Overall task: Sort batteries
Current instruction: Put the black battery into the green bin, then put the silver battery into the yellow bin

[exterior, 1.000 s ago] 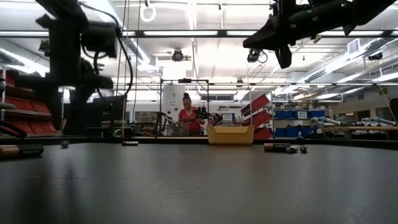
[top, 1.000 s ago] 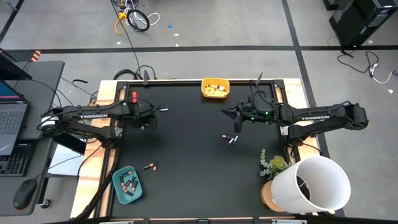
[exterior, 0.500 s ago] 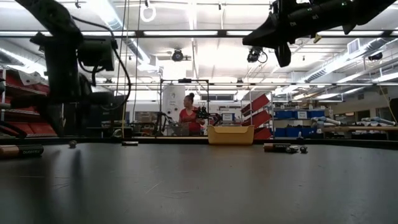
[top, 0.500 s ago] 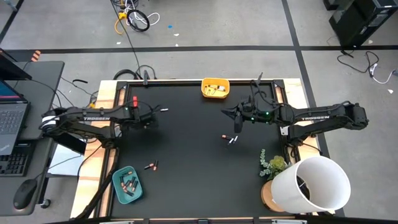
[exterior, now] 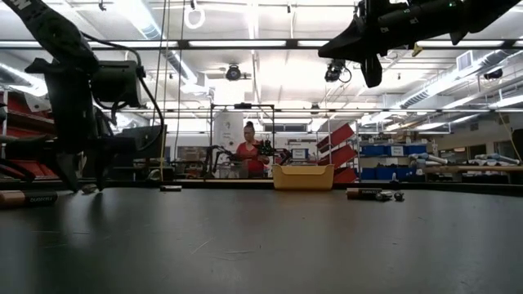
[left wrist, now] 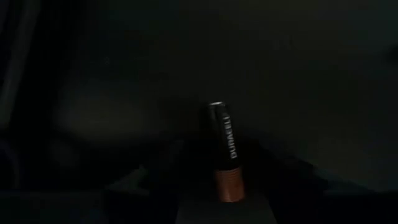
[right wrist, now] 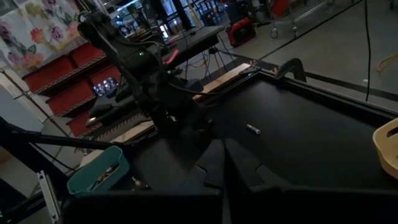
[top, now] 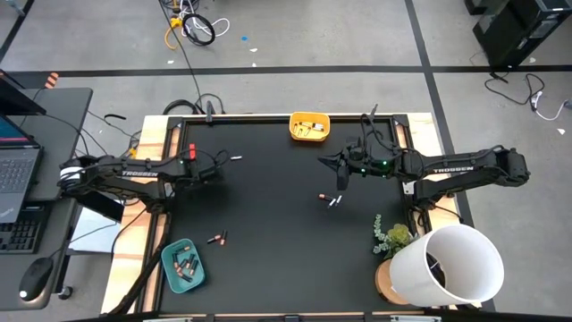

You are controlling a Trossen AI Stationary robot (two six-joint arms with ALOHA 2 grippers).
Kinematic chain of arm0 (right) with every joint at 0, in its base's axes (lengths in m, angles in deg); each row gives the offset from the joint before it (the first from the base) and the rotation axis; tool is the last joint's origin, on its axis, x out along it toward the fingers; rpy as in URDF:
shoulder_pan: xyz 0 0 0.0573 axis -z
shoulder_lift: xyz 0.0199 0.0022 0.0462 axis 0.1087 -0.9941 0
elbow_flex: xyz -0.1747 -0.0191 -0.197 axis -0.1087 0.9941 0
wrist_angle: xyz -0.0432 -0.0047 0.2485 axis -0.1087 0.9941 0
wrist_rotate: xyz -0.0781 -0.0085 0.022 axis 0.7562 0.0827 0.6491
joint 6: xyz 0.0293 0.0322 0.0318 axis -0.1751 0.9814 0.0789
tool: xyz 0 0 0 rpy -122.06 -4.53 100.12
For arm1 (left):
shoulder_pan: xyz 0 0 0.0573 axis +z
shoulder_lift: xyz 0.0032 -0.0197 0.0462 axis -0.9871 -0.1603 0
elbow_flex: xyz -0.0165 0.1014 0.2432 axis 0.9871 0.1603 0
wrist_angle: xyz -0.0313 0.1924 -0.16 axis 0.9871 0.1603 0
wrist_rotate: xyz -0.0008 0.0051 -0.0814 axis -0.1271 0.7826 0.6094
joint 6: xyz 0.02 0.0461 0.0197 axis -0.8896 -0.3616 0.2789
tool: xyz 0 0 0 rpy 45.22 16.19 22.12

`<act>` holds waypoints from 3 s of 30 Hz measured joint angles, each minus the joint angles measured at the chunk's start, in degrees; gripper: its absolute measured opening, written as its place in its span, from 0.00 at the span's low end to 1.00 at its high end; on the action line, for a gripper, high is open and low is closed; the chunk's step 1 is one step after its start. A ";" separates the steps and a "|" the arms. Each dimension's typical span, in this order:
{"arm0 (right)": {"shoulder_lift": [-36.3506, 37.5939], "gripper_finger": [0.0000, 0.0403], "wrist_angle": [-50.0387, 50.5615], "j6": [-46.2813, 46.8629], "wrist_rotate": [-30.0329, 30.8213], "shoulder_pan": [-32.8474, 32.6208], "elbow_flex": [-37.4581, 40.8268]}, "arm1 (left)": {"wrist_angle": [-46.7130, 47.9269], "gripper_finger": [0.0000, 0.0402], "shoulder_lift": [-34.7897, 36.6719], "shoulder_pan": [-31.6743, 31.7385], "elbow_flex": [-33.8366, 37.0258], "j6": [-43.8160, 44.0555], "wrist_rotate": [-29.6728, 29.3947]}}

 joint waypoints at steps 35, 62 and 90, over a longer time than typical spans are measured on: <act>0.00 0.00 -0.18 1.40 1.57 0.00 0.00 | -1.94 0.12 0.55 -2.42 -12.08 -26.20 5.24; 0.00 0.00 -0.35 -1.29 0.12 0.00 -0.02 | 13.83 0.12 0.42 -68.15 -26.29 13.31 24.19; 0.00 0.00 -0.79 -0.26 -2.93 0.33 -0.02 | -3.07 0.52 0.37 -76.47 -8.63 41.85 28.84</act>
